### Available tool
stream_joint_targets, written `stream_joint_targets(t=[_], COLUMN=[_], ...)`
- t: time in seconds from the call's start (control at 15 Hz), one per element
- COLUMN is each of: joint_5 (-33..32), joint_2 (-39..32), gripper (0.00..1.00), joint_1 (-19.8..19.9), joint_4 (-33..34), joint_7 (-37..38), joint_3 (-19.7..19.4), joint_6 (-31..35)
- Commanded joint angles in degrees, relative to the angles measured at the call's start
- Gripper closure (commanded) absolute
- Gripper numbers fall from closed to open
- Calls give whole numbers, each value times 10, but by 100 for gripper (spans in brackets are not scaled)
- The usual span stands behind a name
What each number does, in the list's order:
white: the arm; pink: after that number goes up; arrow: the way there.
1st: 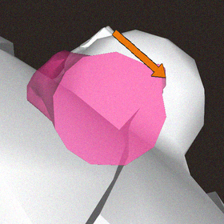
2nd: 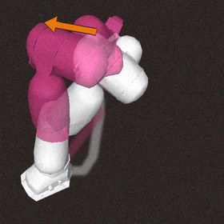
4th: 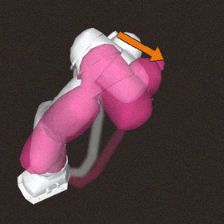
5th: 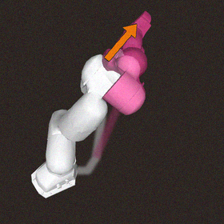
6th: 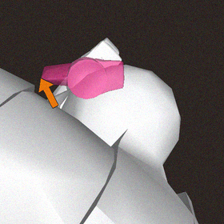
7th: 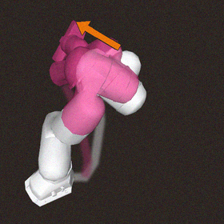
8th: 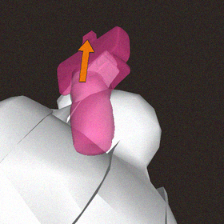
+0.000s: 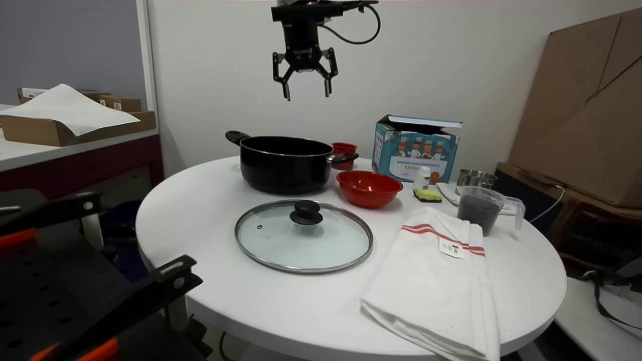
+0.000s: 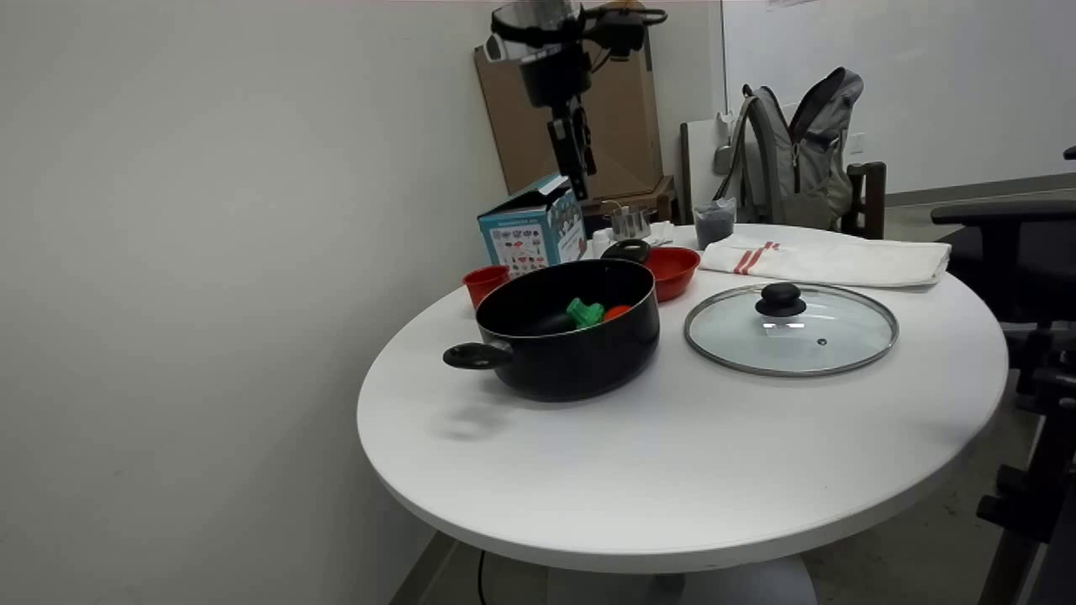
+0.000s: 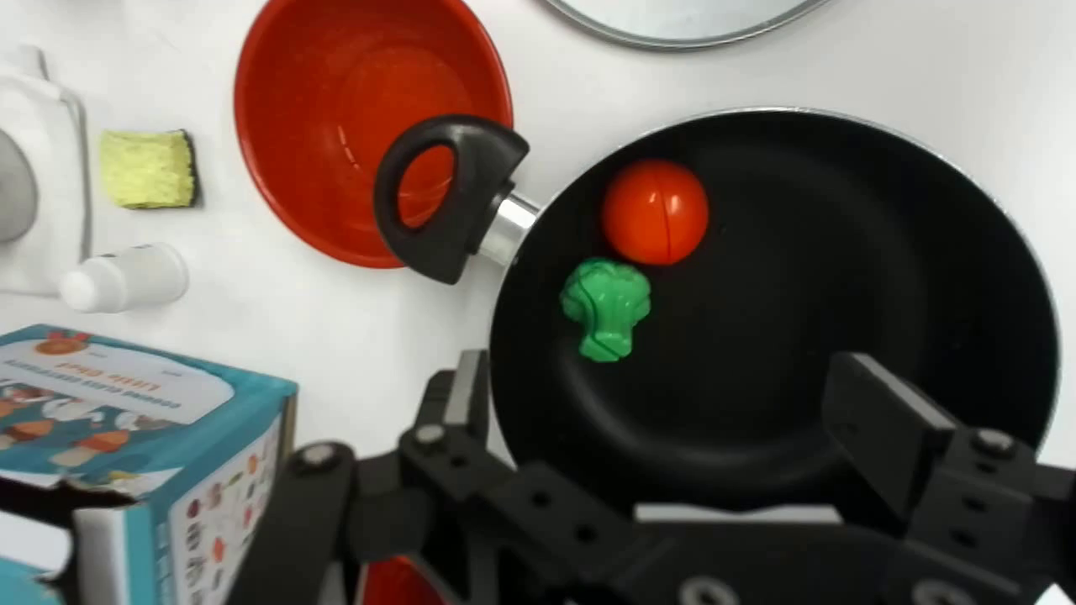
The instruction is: Pick the items in the bowl and put it in the pot
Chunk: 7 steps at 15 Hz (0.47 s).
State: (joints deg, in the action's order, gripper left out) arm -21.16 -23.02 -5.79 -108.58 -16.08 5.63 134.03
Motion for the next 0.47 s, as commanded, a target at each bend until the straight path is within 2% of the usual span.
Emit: stream_joint_targets(t=[0.0, 0.07, 0.13, 0.4], joint_5=[43, 69, 41, 44], joint_2=[92, 104, 62, 68], gripper=[0, 0, 0, 0], joint_1=[33, 46, 25, 29], joint_4=[-93, -101, -53, -59], joint_7=[18, 17, 7, 3], joint_3=[-12, -17, -15, -17], joint_6=[68, 63, 39, 39])
